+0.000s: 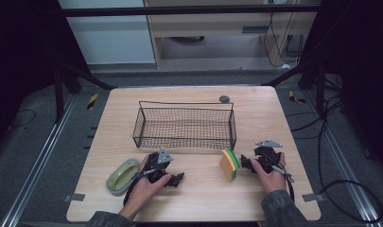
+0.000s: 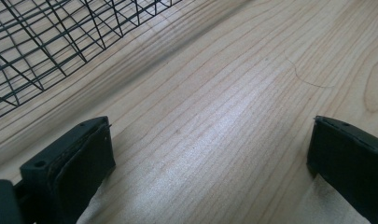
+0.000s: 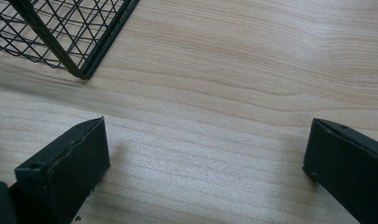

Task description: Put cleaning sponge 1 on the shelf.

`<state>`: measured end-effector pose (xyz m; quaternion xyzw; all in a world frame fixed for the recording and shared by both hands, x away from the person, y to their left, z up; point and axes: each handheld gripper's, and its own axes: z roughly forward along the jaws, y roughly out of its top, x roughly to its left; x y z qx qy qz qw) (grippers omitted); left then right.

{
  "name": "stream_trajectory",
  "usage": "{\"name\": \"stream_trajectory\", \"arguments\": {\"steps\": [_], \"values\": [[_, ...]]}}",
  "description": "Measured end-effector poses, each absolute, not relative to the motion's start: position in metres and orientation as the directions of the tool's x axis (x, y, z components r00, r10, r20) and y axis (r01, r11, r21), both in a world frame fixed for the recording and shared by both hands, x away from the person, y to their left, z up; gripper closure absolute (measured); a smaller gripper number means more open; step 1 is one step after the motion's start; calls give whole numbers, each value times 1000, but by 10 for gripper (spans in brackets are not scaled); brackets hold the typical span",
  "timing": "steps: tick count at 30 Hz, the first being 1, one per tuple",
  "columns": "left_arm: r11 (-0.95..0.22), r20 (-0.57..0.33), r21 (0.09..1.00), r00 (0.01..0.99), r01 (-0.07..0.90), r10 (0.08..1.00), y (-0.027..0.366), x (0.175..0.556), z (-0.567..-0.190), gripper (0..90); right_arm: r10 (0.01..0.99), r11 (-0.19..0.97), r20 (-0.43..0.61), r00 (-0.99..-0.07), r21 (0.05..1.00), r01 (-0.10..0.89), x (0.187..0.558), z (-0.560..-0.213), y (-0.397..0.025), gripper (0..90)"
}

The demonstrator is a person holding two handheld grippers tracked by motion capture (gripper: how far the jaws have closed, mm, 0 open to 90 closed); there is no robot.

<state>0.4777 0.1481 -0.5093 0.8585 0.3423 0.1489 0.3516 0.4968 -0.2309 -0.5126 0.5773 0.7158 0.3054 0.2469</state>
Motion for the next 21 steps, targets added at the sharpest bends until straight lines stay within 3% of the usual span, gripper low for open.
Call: {"name": "stream_trajectory", "arguments": {"steps": [6,15,21], "values": [[-537,18,696,736,476,676,149,472,-503,47,974,158,-1,-227,721,675,497,-513,-232,4],[-558,97,709,724,432,683,153,465,-477,61,965,184,-2,-264,723,666,491,-513,-236,6],[-617,120,636,731,463,672,172,471,-446,60,959,198,-1,-282,715,670,492,-512,-238,6]]}}
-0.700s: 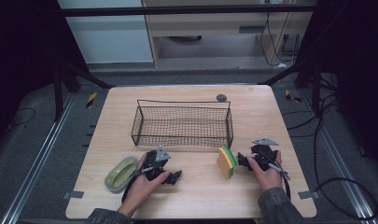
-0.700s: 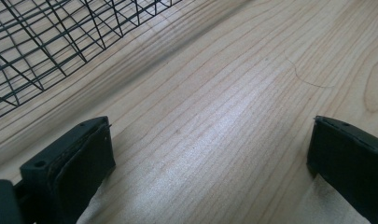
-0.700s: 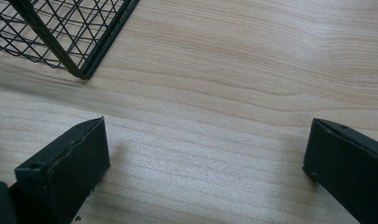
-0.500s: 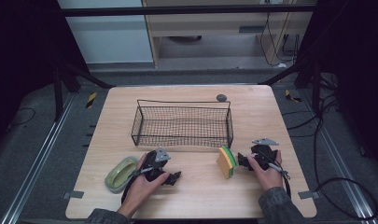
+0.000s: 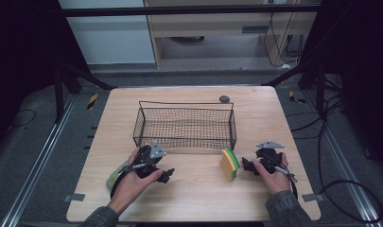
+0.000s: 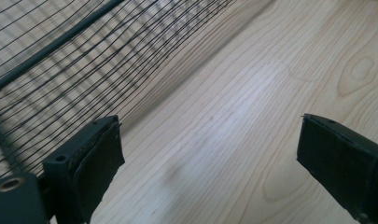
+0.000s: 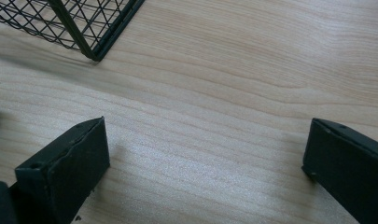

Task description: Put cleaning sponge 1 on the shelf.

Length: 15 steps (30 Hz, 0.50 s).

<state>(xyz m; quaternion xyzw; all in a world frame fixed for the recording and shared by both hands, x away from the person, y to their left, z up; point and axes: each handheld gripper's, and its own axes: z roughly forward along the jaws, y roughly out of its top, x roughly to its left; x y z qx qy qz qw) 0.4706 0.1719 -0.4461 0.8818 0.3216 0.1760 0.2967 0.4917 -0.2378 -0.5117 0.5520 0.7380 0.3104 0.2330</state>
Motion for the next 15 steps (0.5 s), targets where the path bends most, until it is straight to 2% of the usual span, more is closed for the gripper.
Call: {"name": "stream_trajectory", "arguments": {"steps": [6,15], "values": [[-591,87,612,698,525,711,198,475,-431,62,957,204,-3,-292,719,664,491,-512,-239,4],[-637,165,554,679,536,715,229,475,-409,55,958,200,-3,-287,723,661,491,-513,-239,4]]}}
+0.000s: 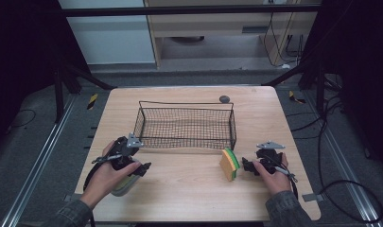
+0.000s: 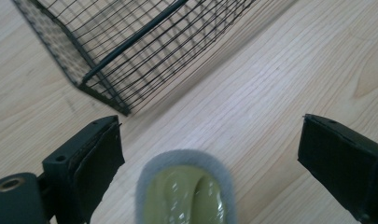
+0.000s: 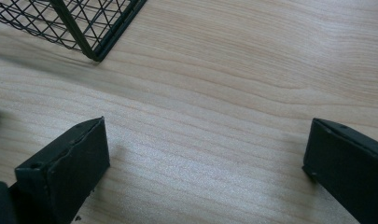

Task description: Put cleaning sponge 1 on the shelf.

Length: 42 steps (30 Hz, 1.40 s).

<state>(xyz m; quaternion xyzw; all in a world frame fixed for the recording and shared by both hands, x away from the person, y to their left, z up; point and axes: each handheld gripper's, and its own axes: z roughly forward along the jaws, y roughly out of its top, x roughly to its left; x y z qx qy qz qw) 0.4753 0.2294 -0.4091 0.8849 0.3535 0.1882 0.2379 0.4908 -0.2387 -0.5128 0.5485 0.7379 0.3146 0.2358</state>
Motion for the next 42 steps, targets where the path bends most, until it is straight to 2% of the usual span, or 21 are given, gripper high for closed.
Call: {"name": "stream_trajectory", "arguments": {"steps": [9,12,13,16,18,21,28,36,42], "values": [[-629,150,509,659,588,737,260,478,-402,57,958,200,-3,-287,724,660,490,-513,-239,5],[-641,142,480,668,599,730,268,477,-401,106,959,195,3,-285,724,662,489,-513,-239,5],[-644,139,466,669,606,730,271,478,-401,171,958,199,-1,-286,723,662,489,-513,-239,4],[-649,126,442,673,619,729,274,478,-403,221,958,200,-2,-287,722,662,490,-513,-239,4],[-661,104,401,686,634,721,276,479,-408,304,958,200,-2,-287,722,662,490,-513,-239,4],[-664,69,379,696,644,714,276,479,-410,373,958,200,-2,-287,722,662,490,-513,-239,4],[-696,40,280,716,662,697,269,486,-421,469,959,196,-1,-284,725,661,489,-513,-238,5],[-701,26,245,718,670,695,265,492,-427,562,959,194,2,-283,724,662,489,-513,-238,5],[-708,19,223,724,670,690,265,494,-430,580,959,194,2,-283,724,662,489,-513,-238,5]]}}
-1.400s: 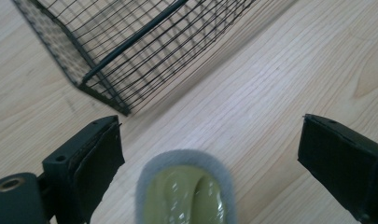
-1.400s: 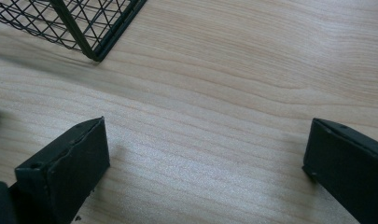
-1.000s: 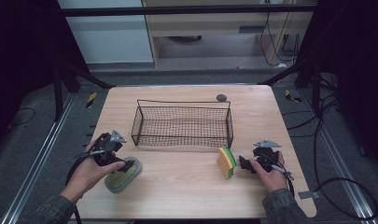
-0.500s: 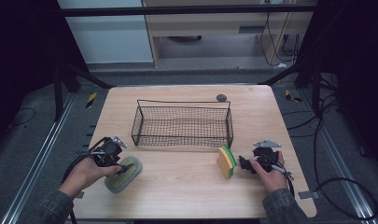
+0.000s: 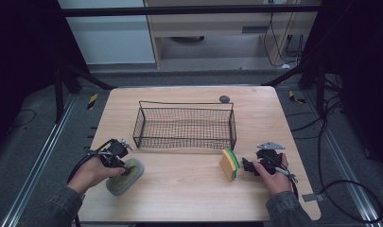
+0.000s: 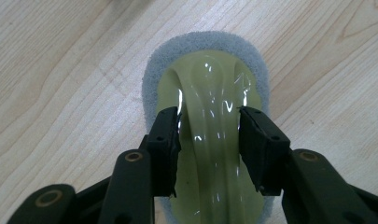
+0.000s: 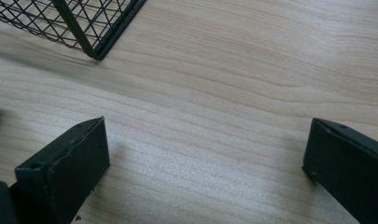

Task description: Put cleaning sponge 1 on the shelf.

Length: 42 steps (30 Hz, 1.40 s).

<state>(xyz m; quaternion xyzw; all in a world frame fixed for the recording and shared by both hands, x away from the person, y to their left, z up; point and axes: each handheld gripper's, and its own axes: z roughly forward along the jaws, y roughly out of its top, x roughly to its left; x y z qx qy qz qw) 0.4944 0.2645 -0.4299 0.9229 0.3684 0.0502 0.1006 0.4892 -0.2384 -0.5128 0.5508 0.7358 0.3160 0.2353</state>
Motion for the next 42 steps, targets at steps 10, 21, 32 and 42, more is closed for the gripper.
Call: {"name": "stream_trajectory", "arguments": {"steps": [10,21,32,42], "values": [[-712,-1,222,731,666,683,267,495,-433,696,959,194,2,-284,724,662,489,-513,-238,5],[-738,115,360,758,570,642,274,477,-411,702,957,202,-3,-290,724,659,490,-513,-239,5],[-776,260,453,768,439,586,275,469,-383,701,956,206,-4,-294,724,658,491,-513,-239,4],[-806,325,445,768,390,551,267,482,-372,701,952,213,-4,-305,724,656,490,-513,-239,4]]}}
